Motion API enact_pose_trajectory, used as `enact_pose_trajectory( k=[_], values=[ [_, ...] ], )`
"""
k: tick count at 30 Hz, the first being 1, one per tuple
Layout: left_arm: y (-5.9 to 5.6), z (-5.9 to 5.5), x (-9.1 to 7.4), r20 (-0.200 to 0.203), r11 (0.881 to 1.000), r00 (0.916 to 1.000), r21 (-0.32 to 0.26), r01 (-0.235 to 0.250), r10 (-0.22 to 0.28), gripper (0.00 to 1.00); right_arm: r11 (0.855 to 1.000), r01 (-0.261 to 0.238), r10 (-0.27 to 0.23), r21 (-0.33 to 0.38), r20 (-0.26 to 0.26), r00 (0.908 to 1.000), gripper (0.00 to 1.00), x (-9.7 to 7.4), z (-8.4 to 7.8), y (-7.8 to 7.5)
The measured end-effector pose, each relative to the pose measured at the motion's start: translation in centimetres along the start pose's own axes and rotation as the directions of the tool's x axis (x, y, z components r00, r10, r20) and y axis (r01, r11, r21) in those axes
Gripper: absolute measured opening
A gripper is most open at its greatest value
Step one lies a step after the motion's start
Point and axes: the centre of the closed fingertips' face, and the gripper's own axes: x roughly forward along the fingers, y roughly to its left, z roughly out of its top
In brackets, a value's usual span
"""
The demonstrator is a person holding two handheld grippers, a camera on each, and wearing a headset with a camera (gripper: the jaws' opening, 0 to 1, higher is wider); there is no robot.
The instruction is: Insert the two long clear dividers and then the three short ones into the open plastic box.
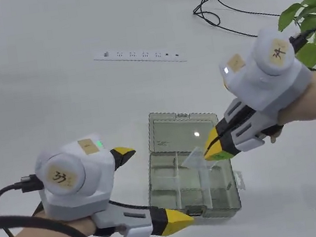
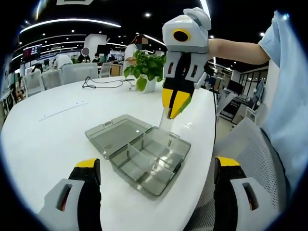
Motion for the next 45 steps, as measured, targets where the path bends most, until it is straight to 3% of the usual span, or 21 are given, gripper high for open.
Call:
enact_pose_trajectory(
  k=[13,25,45],
  values=[
    [-0.1,-0.5,-0.4,-0.001,1.0,1.0,-0.018,-0.004,0.004,0.99,1.0,0.001,0.0,0.019,-0.033,0.9995,0.02,1.3,-1.5,-1.2],
    [-0.1,-0.6,-0.3,-0.001,1.0,1.0,-0.026,-0.002,0.002,0.97,1.0,-0.005,0.007,0.031,-0.044,0.999,0.02,2.0,-2.0,-0.7],
    [-0.4,-0.9,-0.2,-0.009,0.999,1.0,-0.035,0.004,-0.004,0.96,0.999,0.01,-0.012,-0.047,-0.047,0.9988,0.02,3.0,-1.7,-0.9]
  ],
)
